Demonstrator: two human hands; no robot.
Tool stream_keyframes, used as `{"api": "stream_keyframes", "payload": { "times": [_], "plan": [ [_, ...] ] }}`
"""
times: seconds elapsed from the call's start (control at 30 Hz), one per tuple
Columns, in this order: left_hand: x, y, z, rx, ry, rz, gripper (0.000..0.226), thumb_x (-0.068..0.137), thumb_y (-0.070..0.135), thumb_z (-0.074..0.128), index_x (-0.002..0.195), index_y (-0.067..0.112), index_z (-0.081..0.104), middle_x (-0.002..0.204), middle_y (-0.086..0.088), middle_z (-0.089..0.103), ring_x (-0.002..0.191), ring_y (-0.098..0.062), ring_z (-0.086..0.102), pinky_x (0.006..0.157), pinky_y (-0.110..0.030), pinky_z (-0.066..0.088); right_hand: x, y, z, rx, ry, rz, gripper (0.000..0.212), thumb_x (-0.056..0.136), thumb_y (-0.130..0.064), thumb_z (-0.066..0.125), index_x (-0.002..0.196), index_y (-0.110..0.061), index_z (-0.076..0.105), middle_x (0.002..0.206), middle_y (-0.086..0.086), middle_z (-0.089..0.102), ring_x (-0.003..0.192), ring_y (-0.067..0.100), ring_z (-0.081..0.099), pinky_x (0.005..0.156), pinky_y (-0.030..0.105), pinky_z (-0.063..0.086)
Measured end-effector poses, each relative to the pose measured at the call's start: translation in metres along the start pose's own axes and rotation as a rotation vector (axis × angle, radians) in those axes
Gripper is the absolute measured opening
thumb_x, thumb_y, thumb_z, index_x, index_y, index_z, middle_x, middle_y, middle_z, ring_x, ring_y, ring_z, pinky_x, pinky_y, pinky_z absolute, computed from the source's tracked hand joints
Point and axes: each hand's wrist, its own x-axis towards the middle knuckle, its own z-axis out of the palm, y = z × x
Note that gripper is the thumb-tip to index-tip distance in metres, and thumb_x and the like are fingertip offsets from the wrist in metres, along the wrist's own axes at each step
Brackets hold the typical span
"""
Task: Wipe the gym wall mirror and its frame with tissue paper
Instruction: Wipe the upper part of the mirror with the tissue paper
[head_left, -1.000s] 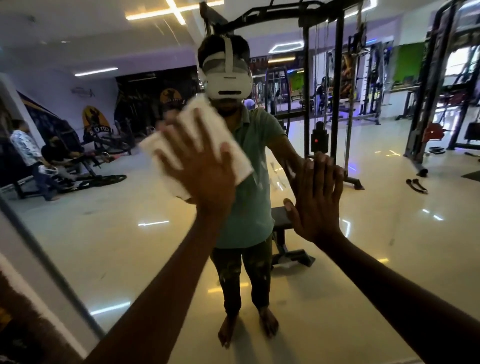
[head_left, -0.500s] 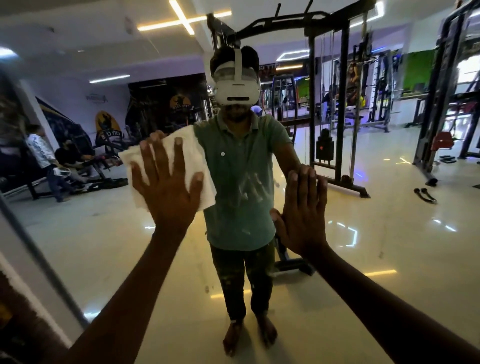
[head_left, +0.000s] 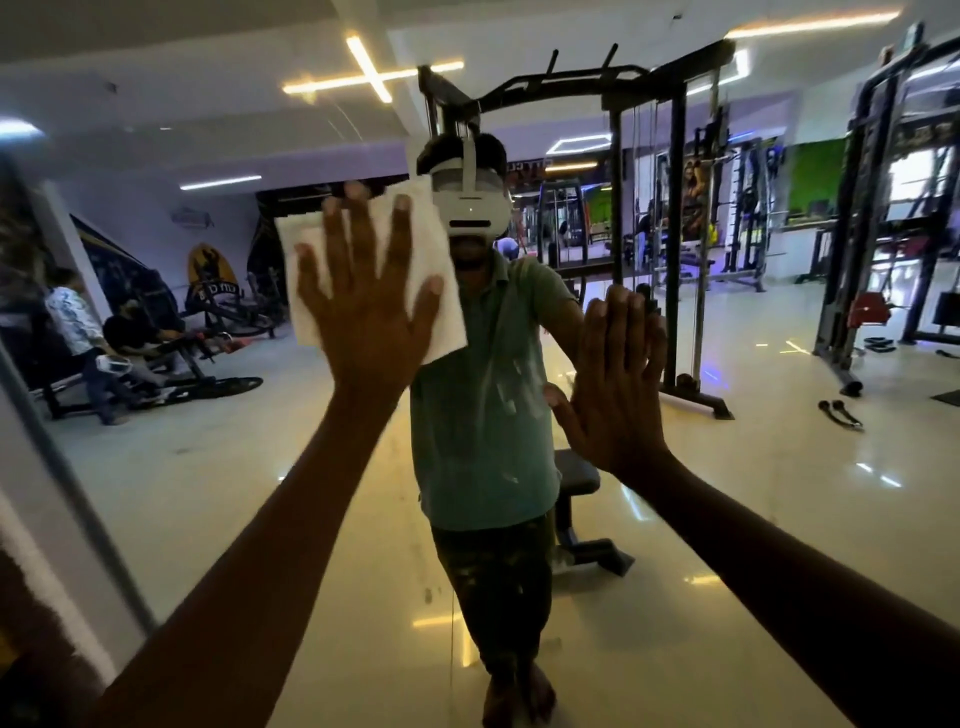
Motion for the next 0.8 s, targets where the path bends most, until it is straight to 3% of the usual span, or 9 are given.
{"api": "stream_keyframes", "payload": {
  "times": [0.1, 0.2, 0.27, 0.37, 0.43, 0.5, 0.67, 0.77, 0.8],
  "plan": [
    [-0.003, -0.008, 0.0, 0.0, -0.004, -0.208, 0.071, 0.107, 0.064, 0.023, 0.165, 0.023, 0.012, 0.17, -0.018, 0.018, 0.157, -0.041, 0.016, 0.123, -0.066, 0.012, -0.003, -0.001, 0.004, -0.008, -0.007, -0.008, 0.101, 0.096, -0.066, 0.035, 0.159, 0.011, 0.02, 0.168, 0.036, 0.011, 0.159, 0.047, 0.002, 0.126, 0.067, 0.008],
    [0.01, 0.044, 0.005, -0.024, 0.025, -0.353, 0.072, 0.106, 0.064, 0.021, 0.165, 0.022, 0.016, 0.17, -0.019, 0.019, 0.156, -0.042, 0.017, 0.122, -0.068, 0.013, -0.002, -0.004, 0.008, -0.014, 0.001, 0.012, 0.102, 0.094, -0.066, 0.034, 0.158, 0.012, 0.022, 0.168, 0.035, 0.01, 0.158, 0.05, 0.006, 0.125, 0.069, 0.01],
    [0.018, 0.087, 0.011, -0.086, 0.036, -0.156, 0.071, 0.105, 0.062, 0.03, 0.164, 0.023, 0.022, 0.169, -0.019, 0.022, 0.155, -0.042, 0.02, 0.123, -0.067, 0.011, -0.003, -0.003, 0.009, -0.006, 0.0, 0.015, 0.1, 0.096, -0.065, 0.038, 0.159, 0.011, 0.021, 0.168, 0.034, 0.009, 0.158, 0.05, 0.007, 0.124, 0.07, 0.012],
    [0.026, 0.13, 0.012, -0.155, -0.003, 0.215, 0.069, 0.103, 0.06, 0.039, 0.162, 0.026, 0.029, 0.169, -0.017, 0.024, 0.156, -0.04, 0.019, 0.123, -0.063, 0.0, -0.005, 0.0, 0.009, -0.005, -0.02, 0.021, 0.105, 0.09, -0.059, 0.063, 0.16, 0.008, 0.021, 0.169, 0.033, 0.008, 0.159, 0.049, 0.006, 0.123, 0.07, 0.014],
    [0.031, 0.125, 0.009, -0.155, -0.007, 0.345, 0.068, 0.104, 0.059, 0.038, 0.162, 0.025, 0.03, 0.169, -0.017, 0.024, 0.156, -0.039, 0.018, 0.123, -0.06, -0.005, -0.005, 0.001, 0.008, 0.01, -0.01, 0.015, 0.107, 0.088, -0.058, 0.067, 0.16, 0.007, 0.022, 0.169, 0.032, 0.007, 0.159, 0.047, 0.005, 0.124, 0.069, 0.014],
    [0.033, 0.096, 0.005, -0.105, -0.033, 0.358, 0.068, 0.106, 0.061, 0.031, 0.164, 0.026, 0.024, 0.171, -0.015, 0.019, 0.158, -0.037, 0.014, 0.124, -0.059, -0.003, -0.005, 0.003, 0.007, 0.026, 0.019, -0.006, 0.105, 0.089, -0.057, 0.063, 0.159, 0.008, 0.021, 0.17, 0.03, 0.006, 0.159, 0.046, 0.005, 0.126, 0.067, 0.012],
    [0.017, 0.019, -0.005, 0.013, -0.02, -0.089, 0.074, 0.107, 0.066, 0.021, 0.166, 0.023, 0.011, 0.172, -0.016, 0.012, 0.158, -0.038, 0.01, 0.125, -0.061, 0.005, -0.006, 0.005, 0.011, 0.082, 0.012, 0.012, 0.109, 0.087, -0.058, 0.067, 0.159, 0.009, 0.021, 0.17, 0.028, 0.003, 0.159, 0.047, 0.006, 0.128, 0.062, 0.005],
    [0.017, 0.048, -0.001, 0.008, 0.011, -0.367, 0.076, 0.106, 0.067, 0.018, 0.165, 0.021, 0.016, 0.171, -0.018, 0.015, 0.158, -0.04, 0.013, 0.124, -0.064, 0.009, -0.007, 0.004, 0.011, 0.122, 0.012, 0.016, 0.106, 0.089, -0.056, 0.067, 0.159, 0.008, 0.022, 0.169, 0.03, 0.008, 0.159, 0.047, 0.006, 0.128, 0.061, 0.003],
    [0.019, 0.068, 0.001, 0.003, 0.013, -0.387, 0.076, 0.105, 0.068, 0.017, 0.165, 0.021, 0.016, 0.171, -0.018, 0.015, 0.157, -0.041, 0.013, 0.124, -0.065, 0.01, -0.007, 0.004, 0.009, 0.147, 0.012, 0.012, 0.104, 0.09, -0.056, 0.066, 0.159, 0.008, 0.021, 0.169, 0.03, 0.008, 0.159, 0.046, 0.004, 0.128, 0.062, 0.004]
  ]
}}
